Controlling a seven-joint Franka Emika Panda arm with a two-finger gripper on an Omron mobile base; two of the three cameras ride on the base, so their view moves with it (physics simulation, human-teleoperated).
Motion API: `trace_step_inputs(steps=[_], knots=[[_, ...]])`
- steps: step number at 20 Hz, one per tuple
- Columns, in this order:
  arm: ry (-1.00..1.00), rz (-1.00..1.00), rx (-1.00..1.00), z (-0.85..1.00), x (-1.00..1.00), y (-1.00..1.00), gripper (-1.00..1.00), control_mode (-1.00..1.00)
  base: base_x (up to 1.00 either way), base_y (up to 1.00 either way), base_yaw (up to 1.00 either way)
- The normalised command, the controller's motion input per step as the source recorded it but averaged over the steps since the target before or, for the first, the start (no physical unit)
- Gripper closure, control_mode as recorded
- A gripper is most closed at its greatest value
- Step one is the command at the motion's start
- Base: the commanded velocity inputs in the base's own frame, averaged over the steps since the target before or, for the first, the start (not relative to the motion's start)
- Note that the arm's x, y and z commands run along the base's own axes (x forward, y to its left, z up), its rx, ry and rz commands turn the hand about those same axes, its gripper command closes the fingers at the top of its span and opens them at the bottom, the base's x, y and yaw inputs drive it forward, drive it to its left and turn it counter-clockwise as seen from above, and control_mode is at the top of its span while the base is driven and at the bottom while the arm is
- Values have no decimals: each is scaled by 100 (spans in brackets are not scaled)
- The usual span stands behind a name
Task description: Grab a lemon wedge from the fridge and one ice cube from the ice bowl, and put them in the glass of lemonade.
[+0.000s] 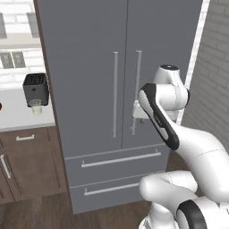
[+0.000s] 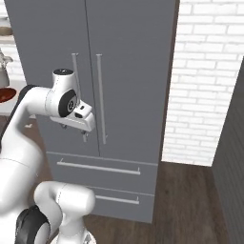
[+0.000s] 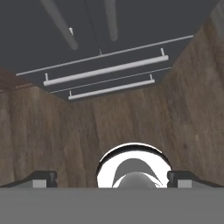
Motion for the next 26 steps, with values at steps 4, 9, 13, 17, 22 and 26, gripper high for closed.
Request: trace_step_inputs(steps=[4,9,13,17,22,26], knots=[[-5,0,0,22,-9,0,-100,-100,-16,0,0],[-21,0,-2,77,-3,0,-100,-100,0,0,0],[-22,0,-3,88,11,0,-100,-100,0,0,0],[-21,0,-2,81,31,0,-100,-100,0,0,0],[-22,0,-2,51,65,0,-100,-100,0,0,0],[-16,0,-1,1,90,0,-100,-100,0,0,0]])
